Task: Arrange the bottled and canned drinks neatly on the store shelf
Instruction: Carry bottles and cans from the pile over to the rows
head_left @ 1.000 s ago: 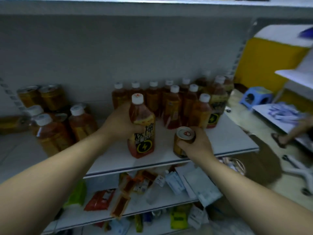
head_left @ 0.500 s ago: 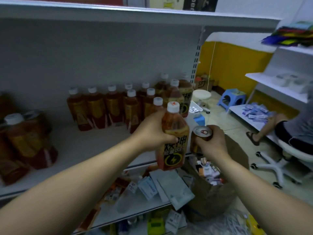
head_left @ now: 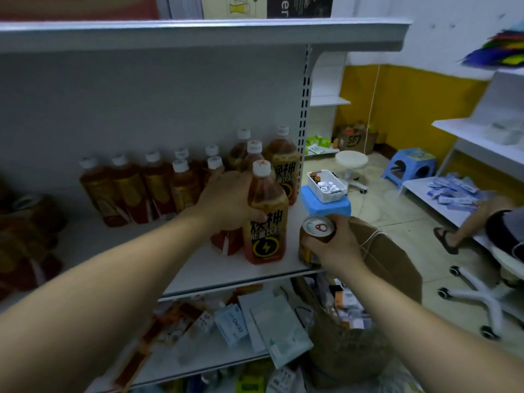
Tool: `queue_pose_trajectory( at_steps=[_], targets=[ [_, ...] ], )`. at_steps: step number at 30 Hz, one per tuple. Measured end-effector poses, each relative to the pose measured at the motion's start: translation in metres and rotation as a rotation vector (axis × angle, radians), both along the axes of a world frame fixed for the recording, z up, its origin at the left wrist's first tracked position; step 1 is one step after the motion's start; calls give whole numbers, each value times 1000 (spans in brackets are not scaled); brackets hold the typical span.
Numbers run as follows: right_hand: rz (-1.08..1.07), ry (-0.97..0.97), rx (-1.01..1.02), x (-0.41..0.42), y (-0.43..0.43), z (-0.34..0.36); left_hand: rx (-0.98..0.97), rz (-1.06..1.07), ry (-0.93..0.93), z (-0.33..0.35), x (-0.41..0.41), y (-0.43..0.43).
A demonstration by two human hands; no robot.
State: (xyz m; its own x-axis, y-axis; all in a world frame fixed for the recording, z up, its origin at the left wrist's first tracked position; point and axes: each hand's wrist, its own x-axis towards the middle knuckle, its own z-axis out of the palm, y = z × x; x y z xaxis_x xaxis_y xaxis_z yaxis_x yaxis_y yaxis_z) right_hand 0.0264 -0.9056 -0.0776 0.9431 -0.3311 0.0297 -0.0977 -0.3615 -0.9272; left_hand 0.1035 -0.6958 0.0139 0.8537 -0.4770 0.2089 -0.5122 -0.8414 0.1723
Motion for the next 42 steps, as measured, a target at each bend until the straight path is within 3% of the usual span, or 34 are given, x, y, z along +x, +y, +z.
queue_pose_trajectory(
  at_steps=[14,19,24,30,36,42],
  targets=[
    [132,-38,-11,-19,34,13,160,50,30,3,-13,33],
    [133,-103,-59,-34,78,32,-23,112,54,-2,-36,91],
    [161,-157,-107,-43,154,61,-278,212,291,-9,-73,167],
    [267,-101,-75,-42,281,68,-295,383,396,-45,-109,289],
    [406,-54,1,-51,410,53,-564,423,543,-72,-147,374],
    [578,-65,-22,-58,508,42,-624,447,540,-86,-168,447]
  ],
)
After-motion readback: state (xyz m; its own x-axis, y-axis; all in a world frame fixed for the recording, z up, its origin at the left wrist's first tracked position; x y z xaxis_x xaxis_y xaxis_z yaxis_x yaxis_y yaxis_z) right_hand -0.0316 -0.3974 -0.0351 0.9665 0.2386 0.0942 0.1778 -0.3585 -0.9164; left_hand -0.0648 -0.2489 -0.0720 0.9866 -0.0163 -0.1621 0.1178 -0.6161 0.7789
